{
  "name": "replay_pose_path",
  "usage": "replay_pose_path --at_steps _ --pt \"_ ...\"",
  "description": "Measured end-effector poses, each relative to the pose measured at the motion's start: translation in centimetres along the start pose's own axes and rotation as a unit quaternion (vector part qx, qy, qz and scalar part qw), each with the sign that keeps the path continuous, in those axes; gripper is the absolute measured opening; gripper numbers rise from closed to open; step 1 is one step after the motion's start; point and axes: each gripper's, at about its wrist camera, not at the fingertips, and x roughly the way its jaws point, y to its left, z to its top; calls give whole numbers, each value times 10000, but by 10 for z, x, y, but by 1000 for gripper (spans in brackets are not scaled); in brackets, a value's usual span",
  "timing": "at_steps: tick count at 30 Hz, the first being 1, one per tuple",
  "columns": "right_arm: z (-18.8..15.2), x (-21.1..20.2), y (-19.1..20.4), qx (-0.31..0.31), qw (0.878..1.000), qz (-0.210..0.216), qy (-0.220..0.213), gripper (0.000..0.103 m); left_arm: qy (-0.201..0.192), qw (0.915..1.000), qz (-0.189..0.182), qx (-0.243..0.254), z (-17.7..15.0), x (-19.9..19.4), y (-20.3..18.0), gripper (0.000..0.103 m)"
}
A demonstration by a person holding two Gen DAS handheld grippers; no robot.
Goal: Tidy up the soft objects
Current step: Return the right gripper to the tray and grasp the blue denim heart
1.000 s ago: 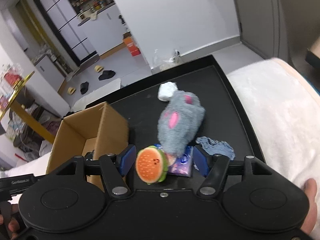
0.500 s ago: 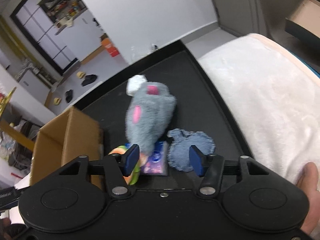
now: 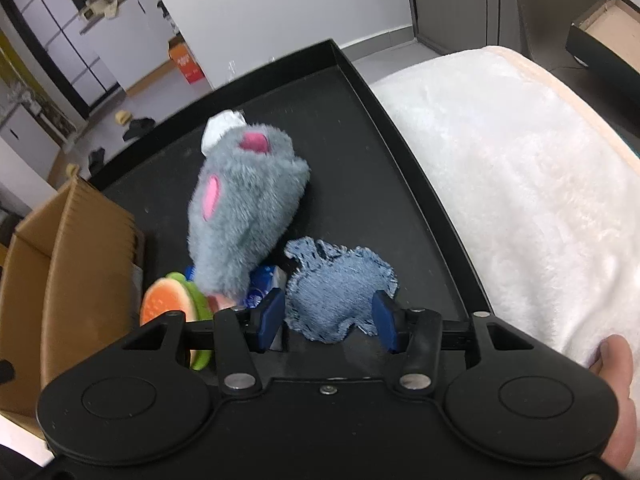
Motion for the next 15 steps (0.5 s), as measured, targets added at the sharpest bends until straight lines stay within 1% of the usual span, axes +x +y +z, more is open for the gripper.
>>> replay_pose_path --at_steps 3,4,5,15 --pt "-2 0 0 -118 9999 -4 -21 30 16 10000 -11 -18 1 -1 1 71" --pt "-2 -1 0 -156 9999 10 -45 19 5 10000 -9 -10 1 -1 1 71" --pt "-3 -3 1 -200 9998 30 -62 0 -10 10000 -4 4 1 -1 1 71" --pt "-3 -32 -1 -249 9991 209 -285 0 -93 9999 -80 -17 -2 -8 0 71"
